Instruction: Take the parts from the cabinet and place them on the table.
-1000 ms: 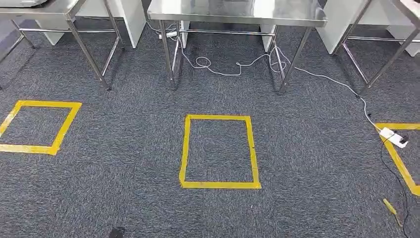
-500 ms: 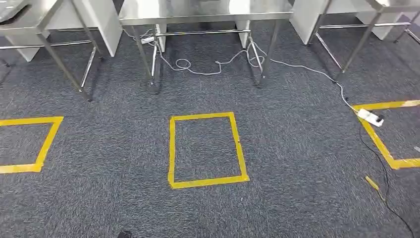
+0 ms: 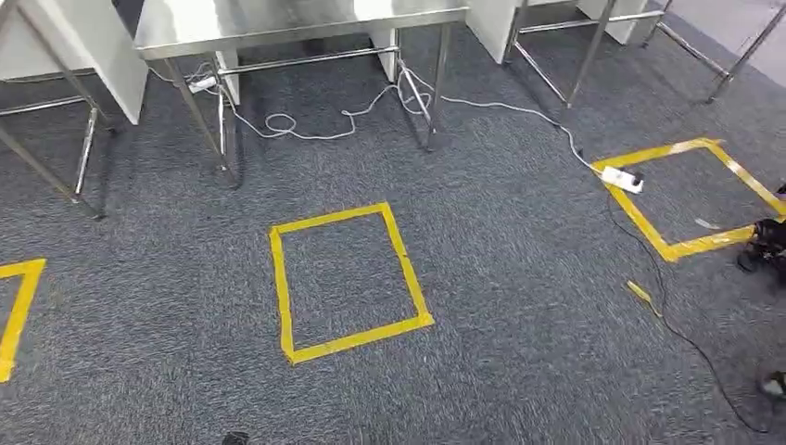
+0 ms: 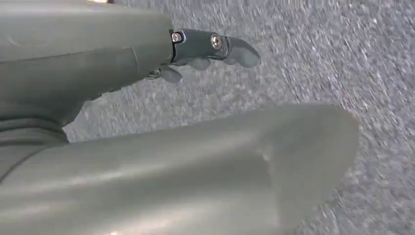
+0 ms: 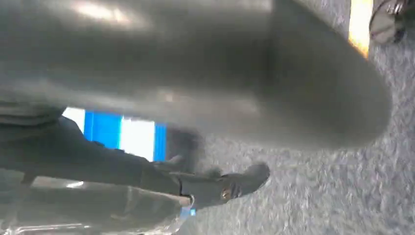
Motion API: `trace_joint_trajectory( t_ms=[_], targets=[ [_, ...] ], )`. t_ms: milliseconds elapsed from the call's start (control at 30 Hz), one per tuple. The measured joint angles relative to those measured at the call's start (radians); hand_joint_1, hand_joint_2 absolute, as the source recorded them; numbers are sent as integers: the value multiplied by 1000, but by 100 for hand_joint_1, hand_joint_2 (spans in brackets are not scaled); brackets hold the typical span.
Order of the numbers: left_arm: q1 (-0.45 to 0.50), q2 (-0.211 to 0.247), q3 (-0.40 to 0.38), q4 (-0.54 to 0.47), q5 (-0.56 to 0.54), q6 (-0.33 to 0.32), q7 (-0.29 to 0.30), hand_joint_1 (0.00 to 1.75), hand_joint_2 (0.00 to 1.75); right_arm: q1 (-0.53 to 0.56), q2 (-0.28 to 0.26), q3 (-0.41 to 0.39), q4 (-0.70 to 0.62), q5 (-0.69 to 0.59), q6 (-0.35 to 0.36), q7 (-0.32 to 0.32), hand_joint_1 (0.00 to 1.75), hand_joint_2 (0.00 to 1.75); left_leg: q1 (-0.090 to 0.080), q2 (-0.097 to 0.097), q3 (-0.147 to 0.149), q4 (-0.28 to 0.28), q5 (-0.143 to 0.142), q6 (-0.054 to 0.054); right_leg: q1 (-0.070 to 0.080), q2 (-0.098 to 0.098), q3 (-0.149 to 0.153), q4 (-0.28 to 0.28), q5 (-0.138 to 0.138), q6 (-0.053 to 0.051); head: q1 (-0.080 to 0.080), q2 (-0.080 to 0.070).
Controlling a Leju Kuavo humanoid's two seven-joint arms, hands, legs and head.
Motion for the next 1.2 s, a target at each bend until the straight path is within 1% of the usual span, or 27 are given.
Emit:
trace_joint_trajectory(
  t_ms=[67, 133, 167, 200, 233, 300, 333, 367, 400, 500, 533, 567, 600, 633, 667, 700, 733, 800, 833, 867, 933, 1000, 1033, 1067, 1100, 1167, 1200],
  targets=[
    [-1, -1, -5, 0, -9, 14, 9, 0, 0, -1, 2, -6, 0, -9, -5, -4, 0, 0, -2, 25, 2, -12, 10, 13, 1, -99, -50, 89, -47, -10, 8, 0],
    [2, -2, -7, 0, -15, 21, 21, 0, 0, -4, 2, -13, 0, -19, -12, -10, 0, 0, -7, 57, -2, -12, 10, 13, -3, -125, -138, 258, -116, -14, 10, 0],
    [3, -4, -10, 0, -18, 25, 26, 0, 0, -3, 2, -18, 0, -25, -16, -15, 0, 0, -8, 72, -5, -12, 10, 13, -5, -128, -169, 321, -133, -10, 10, 0],
    [3, -6, -11, 0, -19, 27, 30, 0, 0, -2, 2, -24, 0, -34, -18, -19, 0, 0, -9, 87, -6, -12, 11, 13, -8, -130, -173, 336, -130, -1, 10, 0],
    [4, -8, -11, 0, -21, 28, 31, 0, 0, 0, 2, -31, 0, -45, -18, -21, 0, 0, -9, 100, -6, -12, 12, 12, -10, -133, -149, 297, -111, 9, 10, 0],
    [4, -13, -11, 0, -22, 27, 34, 0, 0, 2, 1, -49, 0, -70, -19, -29, 0, 0, -9, 124, -5, -12, 13, 8, -11, -161, -42, 112, -47, 26, 12, 0],
    [3, -15, -11, 0, -18, 24, 40, 0, 0, -1, 1, -61, 0, -87, -20, -34, 0, 0, -12, 134, -2, -10, 14, 3, -9, -211, 20, 13, -26, 25, 14, 0],
    [6, -15, -11, 0, -5, 6, 43, 0, 0, -6, 3, -75, -2, -117, -19, -43, 0, 0, -24, 146, -2, -5, 8, -6, 0, -250, 31, -20, -18, 16, 18, 0],
    [6, -15, -9, 1, 11, -15, 44, 0, 0, -8, 3, -92, -2, -153, -16, -52, 0, 0, -24, 157, 3, -8, 9, -13, 3, -228, 27, -17, -12, 8, 11, 0],
    [4, -15, 15, 0, 73, -90, 98, 0, 0, -4, 4, -167, -2, -243, -4, -77, 0, 0, -19, 191, 10, -7, 10, -27, -2, -191, 19, -17, -4, -11, 9, 0],
    [5, -13, 26, 1, 86, -110, 118, 0, 0, -4, 6, -190, -2, -256, 2, -81, 0, 0, -8, 155, 3, 10, -7, -38, -22, -178, 30, -20, 4, -21, 10, 0],
    [7, -11, 36, 1, 91, -124, 142, 0, 175, -3, 5, -209, -2, -268, 6, -85, 0, 0, -5, 102, -12, 52, -48, -42, -19, -168, 27, -18, 9, -29, 6, 0],
    [10, -10, 44, 1, 96, -133, 171, 0, 175, -4, 3, -224, -2, -278, 10, -89, 0, 0, -3, 68, -40, 124, -97, -45, -17, -159, 22, -18, 13, -36, 6, 0],
    [14, -8, 53, 2, 97, -141, 205, 0, 175, -5, 3, -242, -2, -287, 14, -93, 0, 0, -3, 50, -77, 213, -144, -49, -14, -145, 18, -18, 14, -37, 6, 0],
    [19, -7, 61, 3, 97, -146, 233, 0, 175, -4, 3, -256, -2, -288, 16, -95, 0, 0, -3, 45, -107, 283, -171, -50, -11, -130, 14, -17, 16, -39, 6, 0],
    [24, -6, 69, 3, 98, -150, 262, 0, 175, -4, 3, -271, -2, -288, 19, -97, 0, 0, -2, 44, -120, 316, -174, -50, -8, -113, 13, -16, 18, -42, 6, 0],
    [27, -3, 77, 3, 98, -150, 277, 0, 175, -2, 1, -282, -2, -286, 21, -97, 0, 0, -2, 44, -108, 293, -149, -47, -7, -98, 12, -14, 18, -42, 6, 0],
    [29, 1, 81, 3, 83, -141, 294, 0, 175, 1, -2, -297, -2, -274, 21, -95, 0, 0, -1, 34, -29, 142, -60, -39, -6, -68, 13, -7, 18, -40, 6, 0],
    [29, 3, 82, 3, 76, -140, 301, 0, 175, 0, -2, -302, -2, -270, 21, -94, 0, 0, 0, 1, 13, 56, -22, -33, -6, -55, 12, -4, 18, -40, 6, 0],
    [29, 9, 83, 3, 71, -138, 309, 0, 175, -1, -2, -306, -2, -267, 23, -92, 0, 0, 4, -57, 28, 25, -37, -24, -4, -48, 6, -1, 20, -36, 8, 0],
    [29, 11, 82, 4, 61, -136, 319, 0, 175, -5, -4, -309, -2, -261, 24, -88, 0, 0, -3, -39, 24, 15, -33, -21, -5, -25, -12, 1, 27, -18, 5, 0],
    [27, 14, 82, 4, 57, -129, 324, 0, 175, 0, -5, -316, -2, -258, 26, -87, 0, 0, -7, -15, 25, 6, -23, -7, -6, -1, -25, -8, 39, 0, 4, 0],
    [27, 14, 82, 4, 56, -129, 325, 0, 175, 0, -9, -318, -2, -253, 26, -87, 0, 0, 7, 1, 32, -18, -8, 2, 0, -24, -27, 5, 34, -2, 7, 0],
    [27, 13, 82, 4, 56, -128, 325, 0, 175, 0, -9, -319, -2, -251, 26, -87, 0, 0, 0, 10, 33, -25, -4, 7, 2, -80, -49, 35, 14, -6, 7, 0],
    [27, 13, 83, 4, 57, -128, 325, 0, 175, -2, -9, -320, -2, -249, 27, -87, 0, 0, -1, 29, 28, -25, -1, 12, -1, -112, -92, 113, -29, -14, 13, 0],
    [30, 15, 88, 4, 59, -123, 324, 0, 175, -3, -13, -321, -2, -241, 37, -88, 0, 0, -6, 62, 23, -24, -1, 12, -8, -127, -171, 276, -92, -13, 14, 0],
    [30, 15, 91, 4, 61, -119, 323, 0, 175, -1, -13, -321, -2, -235, 44, -88, 0, 0, -6, 77, 22, -24, 0, 11, -11, -129, -188, 319, -101, -5, 15, 0]
  ],
)
